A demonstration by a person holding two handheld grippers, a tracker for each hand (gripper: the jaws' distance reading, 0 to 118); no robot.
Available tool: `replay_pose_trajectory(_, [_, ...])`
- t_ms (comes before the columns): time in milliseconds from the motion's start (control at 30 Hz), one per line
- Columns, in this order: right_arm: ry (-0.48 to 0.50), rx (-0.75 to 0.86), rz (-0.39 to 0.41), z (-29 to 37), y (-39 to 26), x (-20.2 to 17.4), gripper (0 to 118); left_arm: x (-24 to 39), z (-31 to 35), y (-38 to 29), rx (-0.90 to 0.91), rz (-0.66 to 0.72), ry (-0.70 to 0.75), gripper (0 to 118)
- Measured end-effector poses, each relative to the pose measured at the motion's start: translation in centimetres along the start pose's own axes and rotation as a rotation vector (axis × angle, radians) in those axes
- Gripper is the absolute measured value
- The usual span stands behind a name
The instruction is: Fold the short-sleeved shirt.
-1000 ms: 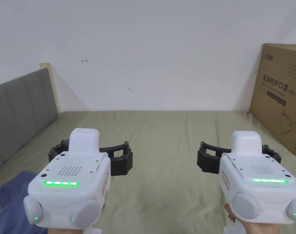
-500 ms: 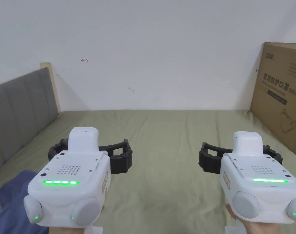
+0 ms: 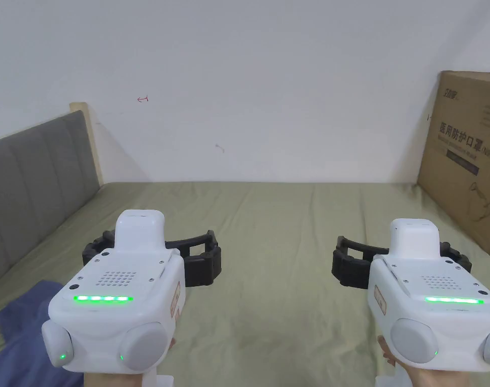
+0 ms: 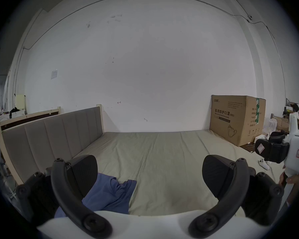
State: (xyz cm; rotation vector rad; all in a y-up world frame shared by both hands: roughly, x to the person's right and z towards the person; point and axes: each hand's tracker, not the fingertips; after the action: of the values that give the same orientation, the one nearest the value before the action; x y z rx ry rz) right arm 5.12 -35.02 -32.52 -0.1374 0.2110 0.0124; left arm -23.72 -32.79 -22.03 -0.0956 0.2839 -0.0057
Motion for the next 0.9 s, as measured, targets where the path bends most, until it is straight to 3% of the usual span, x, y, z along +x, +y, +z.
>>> replay_pose_trajectory(667, [0.007, -0.021, -0.01, 0.2, -0.1, -0.2, 115, -0.1, -0.2, -0.1, -0.023, 0.005, -0.009, 116])
replay_pose_trajectory(700, [0.022, -0.025, -0.019, 0.3, -0.2, 0.0, 110, -0.2, -0.2, -0.1, -0.014, 0.016, -0.016, 109])
replay_pose_trajectory(733, [0.048, -0.028, -0.026, 0.4, -0.3, 0.1, 86, -0.3, -0.1, 0.2, -0.033, 0.03, -0.033, 79])
replay_pose_trajectory(767, [0.046, -0.024, -0.023, 0.4, -0.3, 0.0, 42, -0.4, -0.2, 0.3, -0.05, 0.044, -0.047, 33])
replay_pose_trajectory(800, [0.007, -0.043, -0.006, 0.0, -0.5, -0.2, 3, -0.5, -0.8, 0.2, -0.062, 0.062, -0.042, 0])
replay_pose_trajectory(900, [0.002, -0.033, -0.027, 0.0, -1.0, 0.2, 2, -1.0, -0.8, -0.2, -0.053, 0.085, -0.018, 0])
